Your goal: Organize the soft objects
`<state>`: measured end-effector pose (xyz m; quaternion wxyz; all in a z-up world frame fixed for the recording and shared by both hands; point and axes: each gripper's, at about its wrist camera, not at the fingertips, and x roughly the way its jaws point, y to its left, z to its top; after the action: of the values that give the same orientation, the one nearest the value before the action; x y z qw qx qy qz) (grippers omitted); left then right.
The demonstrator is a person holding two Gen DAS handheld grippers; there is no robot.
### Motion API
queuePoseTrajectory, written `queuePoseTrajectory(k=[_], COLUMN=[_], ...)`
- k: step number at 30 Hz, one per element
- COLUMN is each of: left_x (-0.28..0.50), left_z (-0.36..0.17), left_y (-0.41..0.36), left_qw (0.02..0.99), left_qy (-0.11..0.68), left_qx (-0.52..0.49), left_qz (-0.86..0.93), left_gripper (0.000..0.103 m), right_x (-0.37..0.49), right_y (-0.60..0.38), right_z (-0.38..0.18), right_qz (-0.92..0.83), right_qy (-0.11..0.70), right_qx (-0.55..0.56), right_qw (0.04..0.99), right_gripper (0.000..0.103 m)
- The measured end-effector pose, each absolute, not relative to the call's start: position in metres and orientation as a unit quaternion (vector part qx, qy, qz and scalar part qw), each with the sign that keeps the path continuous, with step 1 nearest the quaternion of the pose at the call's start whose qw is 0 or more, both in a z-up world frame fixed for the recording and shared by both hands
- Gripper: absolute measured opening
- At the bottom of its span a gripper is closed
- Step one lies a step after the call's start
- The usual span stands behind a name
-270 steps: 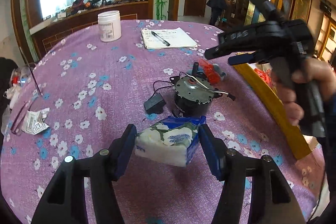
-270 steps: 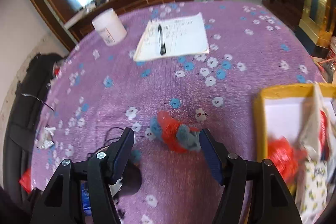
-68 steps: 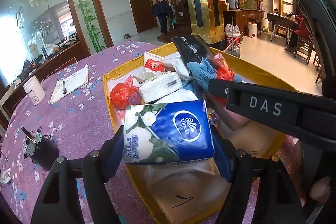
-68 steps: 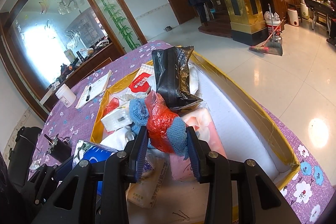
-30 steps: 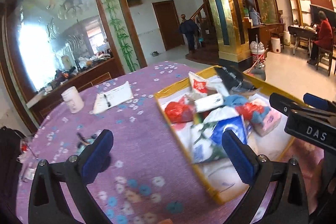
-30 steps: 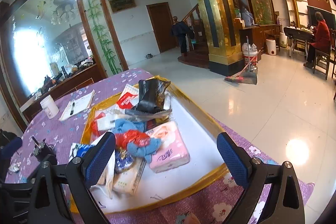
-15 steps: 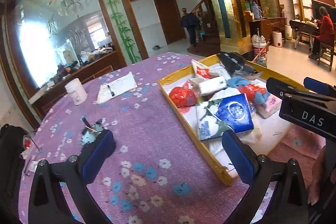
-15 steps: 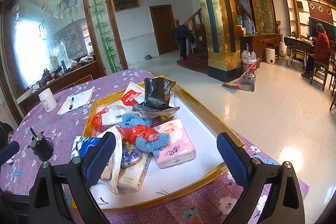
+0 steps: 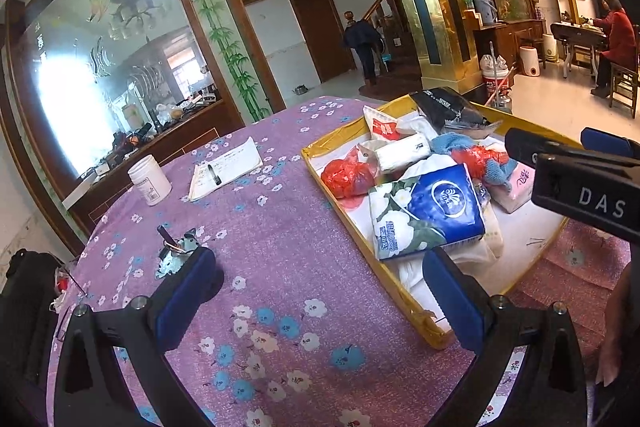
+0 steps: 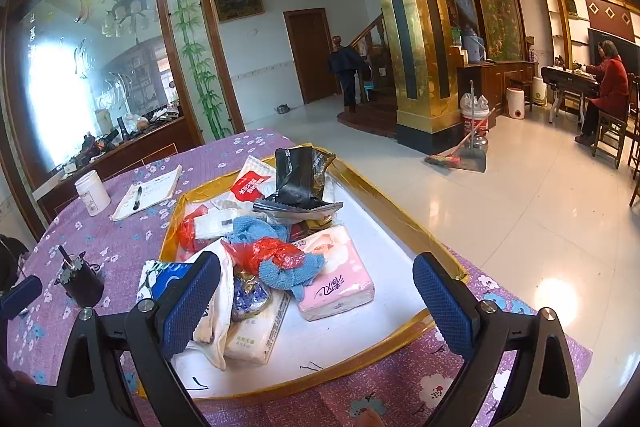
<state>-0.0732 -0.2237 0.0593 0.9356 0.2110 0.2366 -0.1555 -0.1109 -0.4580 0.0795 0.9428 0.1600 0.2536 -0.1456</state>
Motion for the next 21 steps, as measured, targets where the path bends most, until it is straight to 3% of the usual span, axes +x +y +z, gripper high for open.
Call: queuePoseTrajectory(k=[21], left_x=[-0.0712], left_z=[0.0544], left_y=[-0.2228], left_qw=[0.932], left_qy=[0.251], left_qx=[0.203], left_qz=[-0.168], left_gripper=[0.103], right_x=[-0.1120], right_y=[-0.4608], right_z=[0.0791], right_qz=[-0.148], right_qy=[0.253], right_qx=[0.163], right_qw=[0.942], right_gripper=[0.099])
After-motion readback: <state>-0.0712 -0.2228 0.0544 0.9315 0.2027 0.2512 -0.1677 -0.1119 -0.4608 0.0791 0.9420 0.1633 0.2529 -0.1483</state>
